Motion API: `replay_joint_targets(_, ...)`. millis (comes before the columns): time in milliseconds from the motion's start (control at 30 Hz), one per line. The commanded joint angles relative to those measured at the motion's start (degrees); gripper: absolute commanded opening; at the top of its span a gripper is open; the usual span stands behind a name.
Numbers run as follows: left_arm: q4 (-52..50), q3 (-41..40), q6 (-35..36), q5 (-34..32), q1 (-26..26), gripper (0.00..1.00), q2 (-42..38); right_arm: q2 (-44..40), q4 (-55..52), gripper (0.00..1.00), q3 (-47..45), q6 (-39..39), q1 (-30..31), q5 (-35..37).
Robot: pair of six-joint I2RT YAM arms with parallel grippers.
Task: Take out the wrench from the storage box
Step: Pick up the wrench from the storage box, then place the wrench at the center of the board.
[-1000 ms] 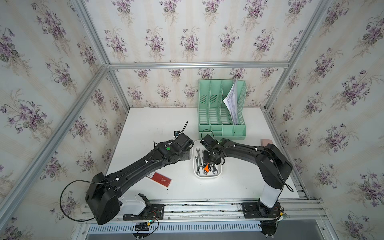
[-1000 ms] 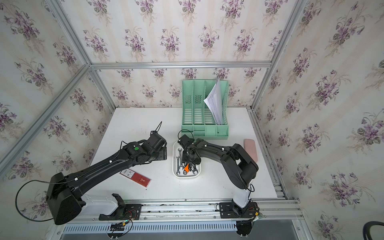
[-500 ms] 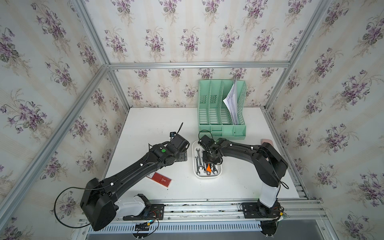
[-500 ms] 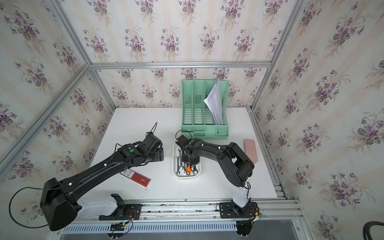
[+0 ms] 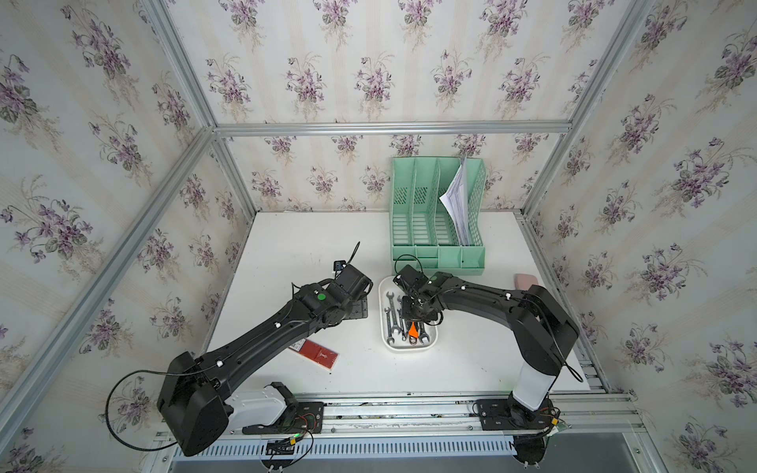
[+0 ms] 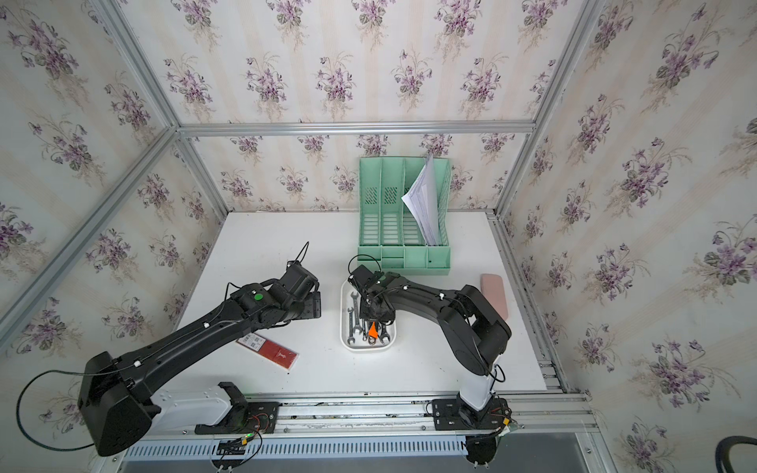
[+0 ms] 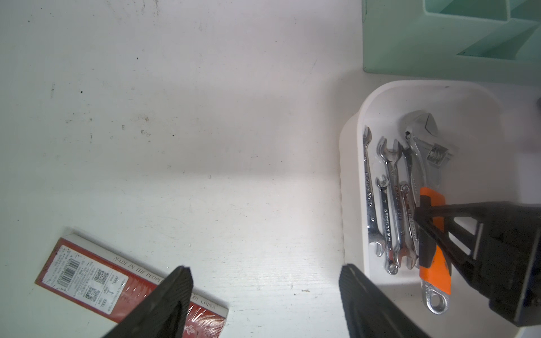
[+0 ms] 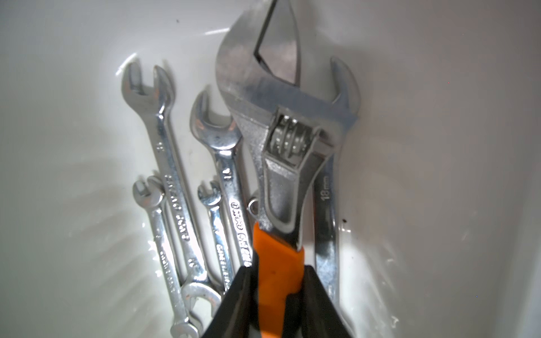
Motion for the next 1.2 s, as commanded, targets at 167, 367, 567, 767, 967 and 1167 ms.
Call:
replay_joint_targets(167, -0.9, -0.1, 0.1, -1.1, 0.0, 0.84, -0.3, -7.5, -0.6, 0.09, 1.4, -1.8, 0.0, 4.5)
replay_joint_targets(367, -1.0, 0.0, 0.2, -1.3, 0.0, 0.85, -0.2, -12.2, -3.8, 0.07, 3.0, -4.6, -0.8, 7.6)
replay_joint_targets(567, -0.9, 0.2, 0.1, -1.2, 0.0, 0.85, 0.5, -18.1, -2.7, 0.06, -1.8, -10.3, -5.6, 8.1)
replay_joint_targets(767, -0.8, 0.5, -0.1, -0.6, 0.0, 0.85, 1.8, -24.0, -0.6, 0.05, -8.4, -14.2, -12.0, 5.9)
replay_joint_targets(967, -0.5, 1.0, -0.2, -0.2, 0.0, 0.85, 2.9, -25.0, 3.6, 0.04, -16.7, -13.7, -18.5, 4.3)
replay_joint_targets(1167, -0.4, 1.3, -0.2, 0.7, 0.0, 0.85, 4.2, -20.6, 8.9, 0.03, -21.8, -14.0, -19.0, 2.6)
